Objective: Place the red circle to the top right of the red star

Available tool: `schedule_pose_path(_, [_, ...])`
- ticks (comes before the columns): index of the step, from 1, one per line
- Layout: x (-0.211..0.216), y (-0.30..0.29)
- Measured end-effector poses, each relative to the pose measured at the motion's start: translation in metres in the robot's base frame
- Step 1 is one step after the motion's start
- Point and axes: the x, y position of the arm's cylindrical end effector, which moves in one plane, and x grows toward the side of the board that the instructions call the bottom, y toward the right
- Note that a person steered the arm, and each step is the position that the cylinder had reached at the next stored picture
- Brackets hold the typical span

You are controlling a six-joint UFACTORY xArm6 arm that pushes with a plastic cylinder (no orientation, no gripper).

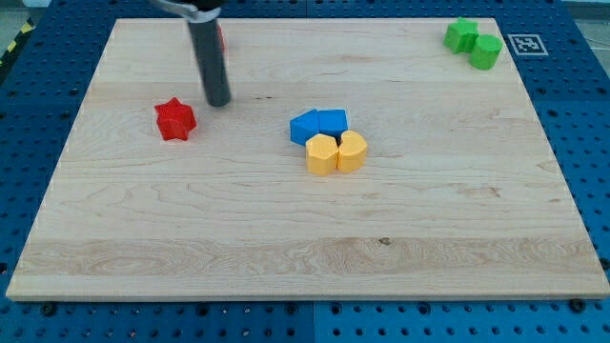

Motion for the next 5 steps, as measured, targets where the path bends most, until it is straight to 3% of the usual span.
schedule_pose_path(2, [0.033, -0.041])
schedule_pose_path(3, [0.014, -0.046])
schedule_pose_path(5, [-0.077, -0.113])
